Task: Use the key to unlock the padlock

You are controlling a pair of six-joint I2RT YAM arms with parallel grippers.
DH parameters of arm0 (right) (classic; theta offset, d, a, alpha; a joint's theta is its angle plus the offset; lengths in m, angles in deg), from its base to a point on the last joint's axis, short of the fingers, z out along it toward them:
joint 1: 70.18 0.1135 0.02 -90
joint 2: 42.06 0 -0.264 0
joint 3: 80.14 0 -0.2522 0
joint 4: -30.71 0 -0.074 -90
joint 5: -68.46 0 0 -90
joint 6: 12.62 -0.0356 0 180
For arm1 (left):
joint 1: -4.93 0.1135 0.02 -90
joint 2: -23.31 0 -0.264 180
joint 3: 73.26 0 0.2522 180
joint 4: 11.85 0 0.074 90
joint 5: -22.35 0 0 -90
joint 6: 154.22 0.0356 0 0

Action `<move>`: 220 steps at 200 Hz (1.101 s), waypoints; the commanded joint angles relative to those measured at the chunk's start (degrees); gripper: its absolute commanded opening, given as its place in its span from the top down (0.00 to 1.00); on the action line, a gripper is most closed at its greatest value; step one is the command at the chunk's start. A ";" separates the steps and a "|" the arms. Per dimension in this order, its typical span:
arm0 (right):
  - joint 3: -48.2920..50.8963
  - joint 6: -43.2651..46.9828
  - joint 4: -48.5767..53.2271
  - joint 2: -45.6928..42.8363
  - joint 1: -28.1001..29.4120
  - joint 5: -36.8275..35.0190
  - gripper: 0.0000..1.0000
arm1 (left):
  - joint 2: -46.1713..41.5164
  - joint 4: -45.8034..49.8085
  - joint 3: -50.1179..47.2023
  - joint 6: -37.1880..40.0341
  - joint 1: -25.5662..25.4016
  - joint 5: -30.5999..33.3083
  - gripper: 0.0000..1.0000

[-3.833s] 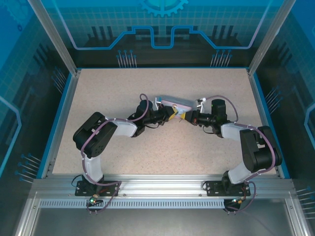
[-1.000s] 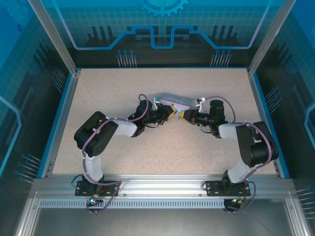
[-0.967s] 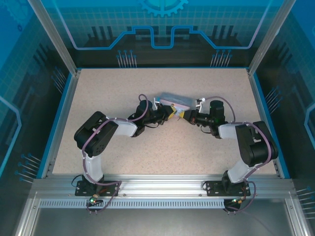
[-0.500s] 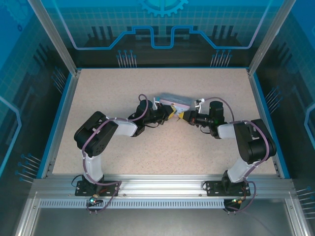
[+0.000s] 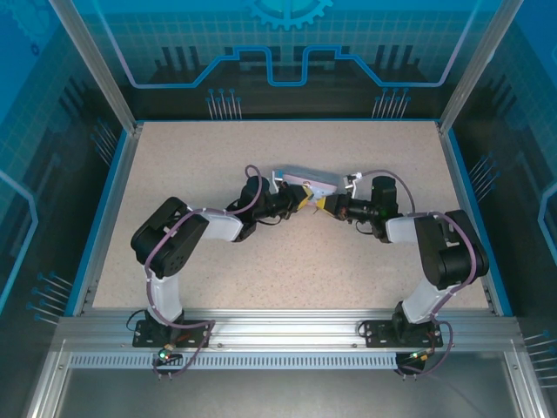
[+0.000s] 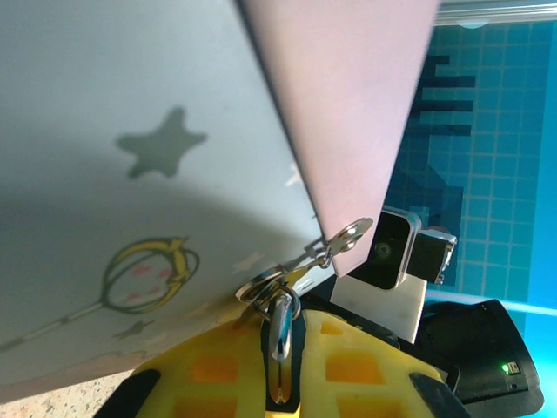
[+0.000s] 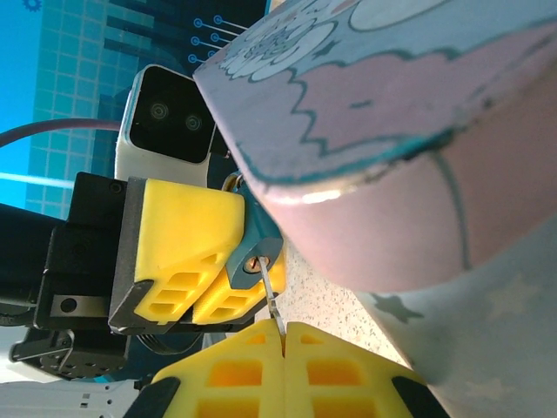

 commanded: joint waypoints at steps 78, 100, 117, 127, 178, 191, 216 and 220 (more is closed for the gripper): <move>-2.64 -6.84 -9.09 3.61 -1.42 2.69 1.00 | 1.70 -8.31 -0.97 4.48 -1.97 -11.58 1.00; -3.51 -6.96 -8.95 3.73 -1.59 2.89 1.00 | 1.97 -8.57 -0.71 4.47 -1.98 -11.94 1.00; -4.59 -7.46 -8.99 4.29 -1.61 3.42 1.00 | 2.21 -8.95 -0.46 4.24 -1.93 -12.30 1.00; -5.07 -7.94 -9.52 4.80 -1.66 3.55 1.00 | 2.21 -9.23 -0.47 4.20 -1.97 -12.46 1.00; -7.76 -7.14 -7.96 5.61 -2.40 4.06 1.00 | 1.96 -9.45 -0.84 4.05 -1.93 -13.10 1.00; -8.55 -5.00 -6.18 4.89 -2.34 3.73 1.00 | 1.96 -9.32 -0.84 3.95 -1.99 -13.11 1.00; -10.05 -2.82 -4.32 4.70 -2.35 4.39 1.00 | 2.04 -9.54 -0.72 3.54 -1.97 -13.26 1.00; -10.11 -2.60 -4.29 4.83 -2.30 4.53 1.00 | 2.03 -9.58 -0.71 3.45 -2.00 -13.26 1.00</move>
